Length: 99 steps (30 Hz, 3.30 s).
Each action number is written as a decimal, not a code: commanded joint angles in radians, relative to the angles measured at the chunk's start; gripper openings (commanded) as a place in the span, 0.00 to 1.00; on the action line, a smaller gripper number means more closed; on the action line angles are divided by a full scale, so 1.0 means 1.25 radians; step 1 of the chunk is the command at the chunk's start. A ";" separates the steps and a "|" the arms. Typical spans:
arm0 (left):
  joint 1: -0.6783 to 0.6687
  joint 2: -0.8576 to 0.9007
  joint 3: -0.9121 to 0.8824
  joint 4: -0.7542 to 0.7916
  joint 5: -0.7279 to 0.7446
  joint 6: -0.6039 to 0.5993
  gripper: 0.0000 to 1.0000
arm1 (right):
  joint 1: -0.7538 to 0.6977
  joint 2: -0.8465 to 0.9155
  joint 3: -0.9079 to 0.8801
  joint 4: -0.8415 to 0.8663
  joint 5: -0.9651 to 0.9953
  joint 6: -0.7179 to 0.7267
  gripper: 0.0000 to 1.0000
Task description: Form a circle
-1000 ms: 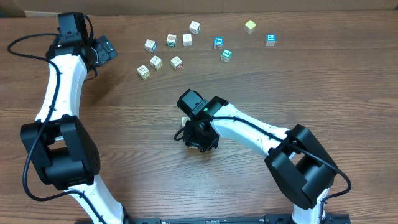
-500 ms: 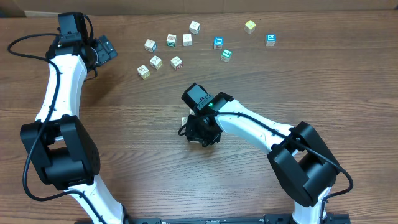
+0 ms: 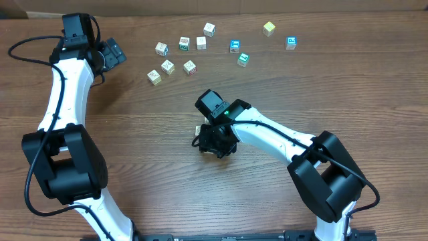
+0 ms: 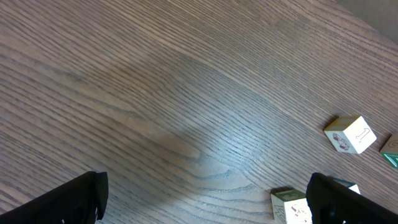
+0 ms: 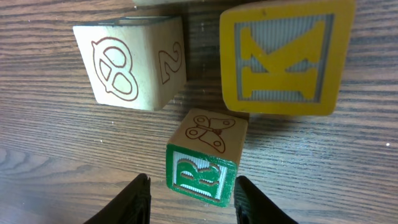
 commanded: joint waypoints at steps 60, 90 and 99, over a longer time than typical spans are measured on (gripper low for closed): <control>-0.005 -0.009 0.009 0.001 0.001 -0.002 0.99 | 0.009 0.049 0.049 -0.132 0.060 0.126 0.04; -0.005 -0.009 0.009 0.001 0.001 -0.002 0.99 | 0.010 0.049 0.049 -0.092 0.008 0.127 0.04; -0.005 -0.009 0.009 0.001 0.001 -0.002 1.00 | 0.010 0.049 0.049 -0.076 0.008 0.127 0.04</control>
